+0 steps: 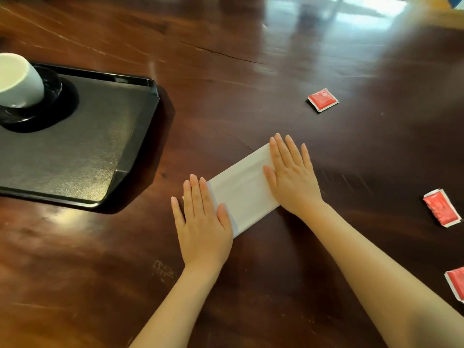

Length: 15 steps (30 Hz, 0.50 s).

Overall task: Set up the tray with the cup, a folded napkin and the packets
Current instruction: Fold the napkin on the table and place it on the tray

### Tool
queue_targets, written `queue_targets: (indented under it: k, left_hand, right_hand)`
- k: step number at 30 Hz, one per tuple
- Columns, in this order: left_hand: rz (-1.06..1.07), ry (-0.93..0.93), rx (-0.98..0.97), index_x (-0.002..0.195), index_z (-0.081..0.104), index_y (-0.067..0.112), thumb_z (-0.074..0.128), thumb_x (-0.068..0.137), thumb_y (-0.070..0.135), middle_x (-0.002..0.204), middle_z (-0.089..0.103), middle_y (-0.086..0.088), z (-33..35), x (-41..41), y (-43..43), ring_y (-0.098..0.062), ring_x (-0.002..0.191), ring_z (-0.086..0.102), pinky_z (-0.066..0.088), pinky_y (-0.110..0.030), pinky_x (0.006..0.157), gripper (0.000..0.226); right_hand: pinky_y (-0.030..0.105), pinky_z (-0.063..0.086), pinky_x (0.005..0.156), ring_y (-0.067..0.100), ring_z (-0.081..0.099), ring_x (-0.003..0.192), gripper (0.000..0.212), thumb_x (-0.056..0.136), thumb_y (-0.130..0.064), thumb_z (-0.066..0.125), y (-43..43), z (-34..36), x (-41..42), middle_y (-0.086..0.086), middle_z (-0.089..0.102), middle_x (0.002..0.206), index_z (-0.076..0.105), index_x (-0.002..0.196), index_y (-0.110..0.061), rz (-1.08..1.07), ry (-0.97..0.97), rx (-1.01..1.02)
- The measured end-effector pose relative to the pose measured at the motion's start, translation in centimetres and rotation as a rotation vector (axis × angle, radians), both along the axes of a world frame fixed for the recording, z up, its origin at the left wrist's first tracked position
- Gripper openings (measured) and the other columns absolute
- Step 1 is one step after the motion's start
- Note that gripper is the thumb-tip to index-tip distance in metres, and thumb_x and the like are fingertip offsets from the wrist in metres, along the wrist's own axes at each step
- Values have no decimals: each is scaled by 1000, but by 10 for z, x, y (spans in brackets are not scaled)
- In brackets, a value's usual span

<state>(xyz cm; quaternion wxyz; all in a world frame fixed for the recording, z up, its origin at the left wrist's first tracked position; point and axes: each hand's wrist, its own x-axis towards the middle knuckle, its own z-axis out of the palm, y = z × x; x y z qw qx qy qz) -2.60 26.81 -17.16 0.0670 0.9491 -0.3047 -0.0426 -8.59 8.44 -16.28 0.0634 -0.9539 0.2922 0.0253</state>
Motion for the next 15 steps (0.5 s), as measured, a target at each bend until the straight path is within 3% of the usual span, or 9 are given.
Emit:
queue_targets:
  k: [4,6,9,11,15]
  left_hand:
    - [29,-12,-121,143,24,3,-1,96,44,151,29,-17,14,6,0,-31,140,25,19,-51,111,68]
    - [-10,-57,-180,144,22,4,7,97,36,152,24,-16,21,6,-15,-30,142,20,11,-47,114,59]
    - [-160,-26,-141,146,18,5,24,97,25,155,15,-15,12,-5,-43,-26,144,11,7,-45,118,53]
    - [-191,9,-63,146,18,5,21,96,29,155,17,-15,1,-7,-45,-26,144,14,12,-45,118,55]
    - [-221,-6,-13,145,22,6,18,94,48,154,23,-15,-2,12,-13,-26,143,20,14,-43,116,67]
  right_hand:
    - [36,-8,116,17,-8,144,56,99,-38,16,-18,12,-4,2,-4,158,-2,148,-16,-97,14,132]
    - [35,-6,117,16,-7,144,55,99,-35,15,-18,21,-5,2,-3,157,2,147,-13,-148,-76,135]
    - [34,-5,117,13,-6,143,55,96,-37,5,14,17,0,1,1,157,3,146,-15,137,-41,24]
    - [33,-5,118,12,-4,142,57,94,-39,3,27,3,-4,2,7,157,4,146,-16,203,35,0]
    - [34,-4,117,11,2,143,57,96,-40,11,24,-1,-5,2,13,157,11,147,-14,96,12,-19]
